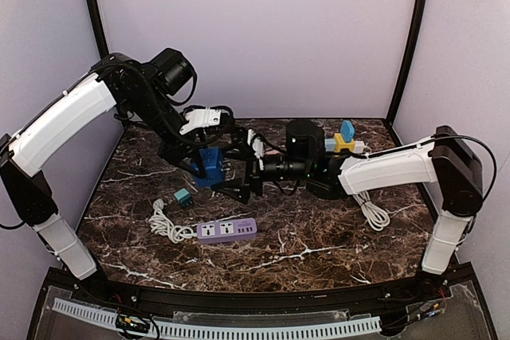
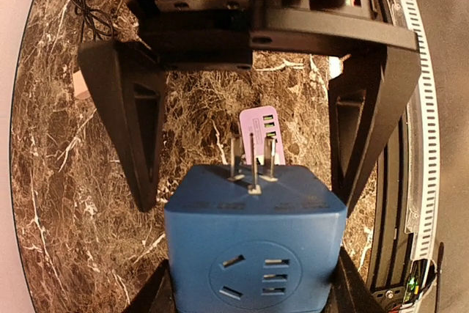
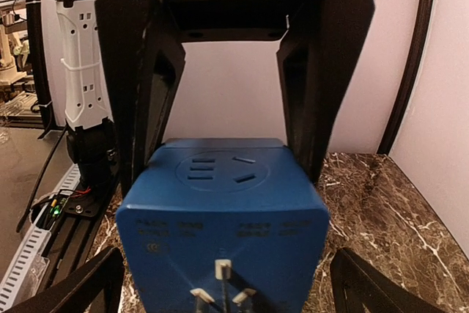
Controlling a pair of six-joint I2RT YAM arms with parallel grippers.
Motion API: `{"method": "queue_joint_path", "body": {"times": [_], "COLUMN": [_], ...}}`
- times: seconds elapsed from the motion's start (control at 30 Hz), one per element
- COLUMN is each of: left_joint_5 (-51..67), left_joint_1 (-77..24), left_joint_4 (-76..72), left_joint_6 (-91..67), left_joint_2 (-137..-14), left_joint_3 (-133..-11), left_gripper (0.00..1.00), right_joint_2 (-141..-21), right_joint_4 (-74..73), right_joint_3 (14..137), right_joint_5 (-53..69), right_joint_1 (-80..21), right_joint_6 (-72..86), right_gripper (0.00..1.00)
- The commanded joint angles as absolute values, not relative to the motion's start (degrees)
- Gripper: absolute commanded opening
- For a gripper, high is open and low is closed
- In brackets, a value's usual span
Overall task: Insert the plug
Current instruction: Pick up the plug from the center of the board.
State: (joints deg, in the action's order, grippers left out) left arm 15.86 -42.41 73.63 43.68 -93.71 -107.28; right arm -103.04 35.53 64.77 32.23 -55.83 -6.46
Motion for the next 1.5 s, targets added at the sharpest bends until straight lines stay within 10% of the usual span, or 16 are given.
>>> {"method": "queue_joint_path", "body": {"times": [0.0,0.13,0.47,0.57,0.6,0.67,0.87,1.1,1.47], "left_joint_5": [15.64,15.53,16.13,15.30,14.30,12.46,13.12,19.46,13.90], "left_joint_1": [-42.67,-42.65,-42.71,-42.71,-42.67,-42.67,-42.75,-47.75,-50.01], "left_joint_4": [71.22,71.41,71.64,71.19,70.60,68.93,43.53,7.23,-29.19], "left_joint_6": [42.45,42.79,42.48,41.23,40.74,43.19,65.19,87.03,85.53], "left_joint_2": [-91.05,-90.96,-90.97,-90.40,-90.03,-87.80,-64.50,-46.58,-52.02], "left_joint_3": [-108.98,-108.88,-108.28,-108.47,-108.51,-107.77,-84.25,-47.43,-32.02], "left_gripper": [0.01,0.01,0.01,0.21,0.50,0.73,0.93,0.99,0.95], "right_joint_2": [-104.20,-103.62,-103.43,-102.28,-101.81,-101.15,-99.95,-97.63,-97.67], "right_joint_4": [37.46,39.89,40.35,40.02,39.22,36.57,37.30,43.68,44.65], "right_joint_3": [65.84,64.58,64.60,64.01,64.07,65.03,64.93,62.35,63.45], "right_joint_5": [35.95,35.09,36.41,36.96,37.32,38.47,48.85,49.61,49.11], "right_joint_1": [-56.90,-56.95,-56.86,-56.59,-56.46,-55.85,-54.84,-54.71,-54.75], "right_joint_6": [-5.31,-4.40,-3.36,-2.27,-1.49,0.83,8.06,12.79,15.28], "right_gripper": [0.98,0.85,0.00,0.00,0.00,0.00,0.00,0.00,0.00]}}
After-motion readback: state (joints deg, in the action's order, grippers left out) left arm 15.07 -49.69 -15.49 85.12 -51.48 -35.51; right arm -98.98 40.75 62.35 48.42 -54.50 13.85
